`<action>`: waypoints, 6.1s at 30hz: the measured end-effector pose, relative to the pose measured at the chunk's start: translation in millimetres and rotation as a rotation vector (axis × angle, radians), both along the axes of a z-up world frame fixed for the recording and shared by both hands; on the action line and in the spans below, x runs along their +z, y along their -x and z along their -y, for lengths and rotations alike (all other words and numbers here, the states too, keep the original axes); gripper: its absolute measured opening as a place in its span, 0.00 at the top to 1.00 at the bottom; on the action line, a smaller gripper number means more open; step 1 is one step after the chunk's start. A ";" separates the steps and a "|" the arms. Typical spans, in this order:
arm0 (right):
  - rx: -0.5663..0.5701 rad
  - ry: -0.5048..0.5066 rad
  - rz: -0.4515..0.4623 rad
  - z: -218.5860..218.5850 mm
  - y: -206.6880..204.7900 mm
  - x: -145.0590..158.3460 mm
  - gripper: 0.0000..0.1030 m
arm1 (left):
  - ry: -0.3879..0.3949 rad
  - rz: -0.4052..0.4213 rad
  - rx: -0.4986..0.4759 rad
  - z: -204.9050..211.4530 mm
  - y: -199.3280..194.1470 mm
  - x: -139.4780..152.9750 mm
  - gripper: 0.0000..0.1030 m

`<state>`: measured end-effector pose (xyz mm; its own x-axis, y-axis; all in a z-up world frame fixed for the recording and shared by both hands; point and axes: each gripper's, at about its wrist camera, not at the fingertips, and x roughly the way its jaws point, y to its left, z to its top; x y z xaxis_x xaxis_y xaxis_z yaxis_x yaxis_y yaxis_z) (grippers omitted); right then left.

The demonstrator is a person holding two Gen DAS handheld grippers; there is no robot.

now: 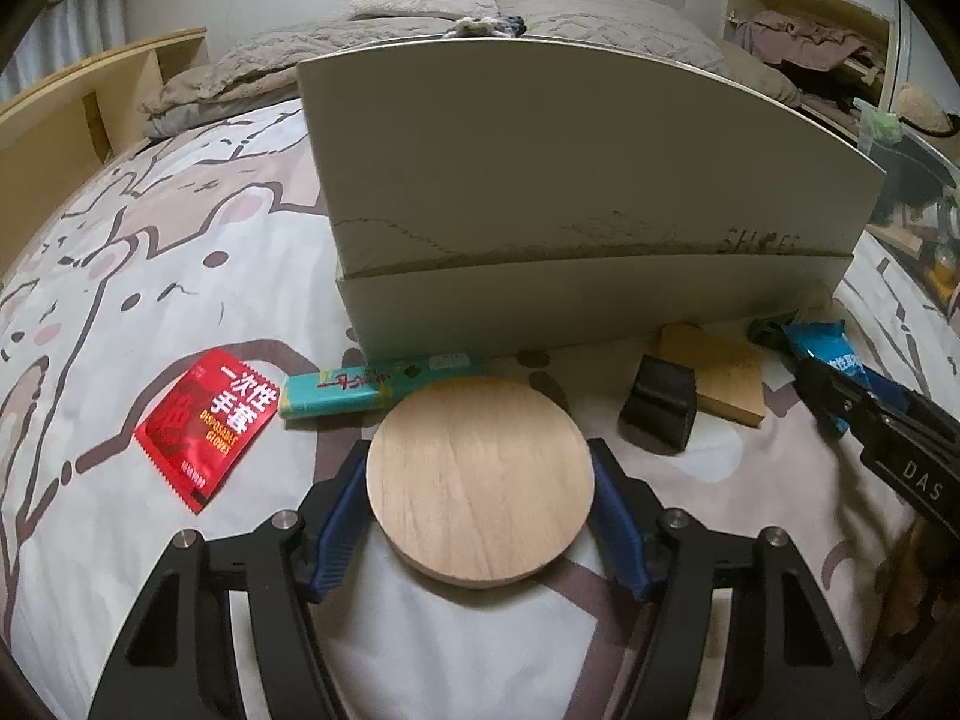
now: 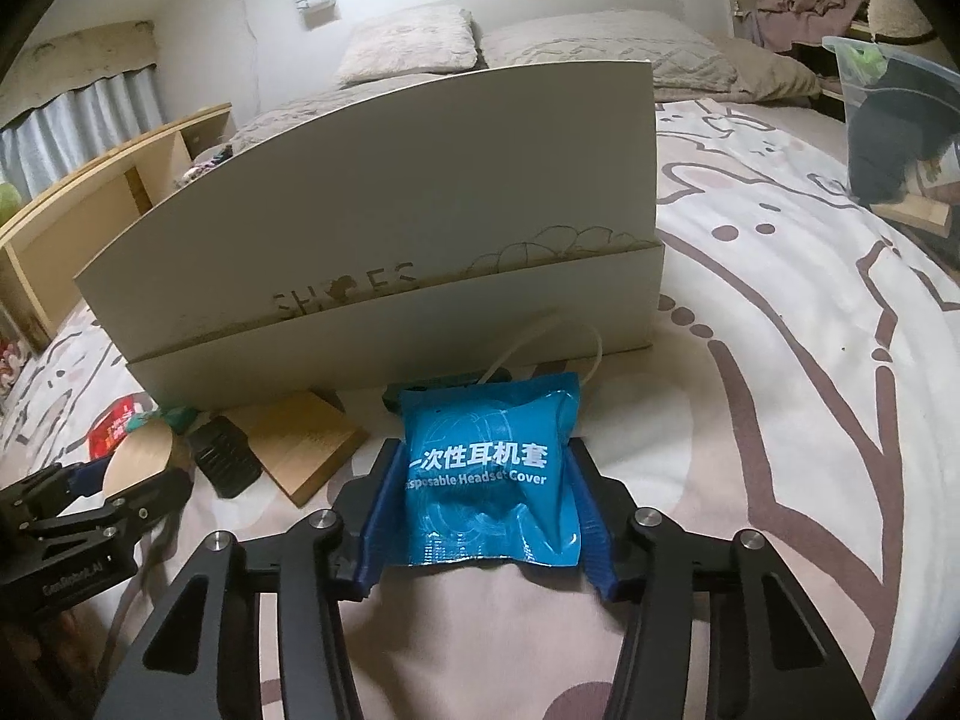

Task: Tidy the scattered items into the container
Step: 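Close the left tool on the wooden coaster while the right tool grasps the blue packet, then lift the coaster and blue packet with both tools over the white box, then lower the coaster into the box and open the left tool while the right tool lowers the packet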

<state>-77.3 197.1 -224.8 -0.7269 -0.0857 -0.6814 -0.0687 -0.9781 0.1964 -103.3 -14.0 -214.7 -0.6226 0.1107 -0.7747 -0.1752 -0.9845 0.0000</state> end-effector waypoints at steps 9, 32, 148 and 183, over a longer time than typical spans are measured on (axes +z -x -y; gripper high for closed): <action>0.033 -0.016 0.006 4.0 -6.1 3.2 0.52 | -0.026 0.013 0.010 -0.9 -5.6 3.3 0.34; 0.103 -0.005 -0.002 7.1 -31.3 22.9 0.52 | -0.090 -0.016 0.031 -7.4 -34.8 22.3 0.34; 0.295 0.148 0.027 -25.5 161.5 185.2 0.52 | -0.189 -0.015 0.057 -23.5 165.4 116.3 0.12; 0.229 0.048 0.404 29.4 302.9 87.5 0.41 | -0.241 -0.150 -0.025 -12.3 119.2 124.2 0.00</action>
<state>-380.2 167.7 -137.3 -0.3631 -0.2519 -0.8971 0.0680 -0.9674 0.2441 -222.5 -1.7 -90.4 -0.7230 0.2969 -0.6238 -0.2148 -0.9548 -0.2054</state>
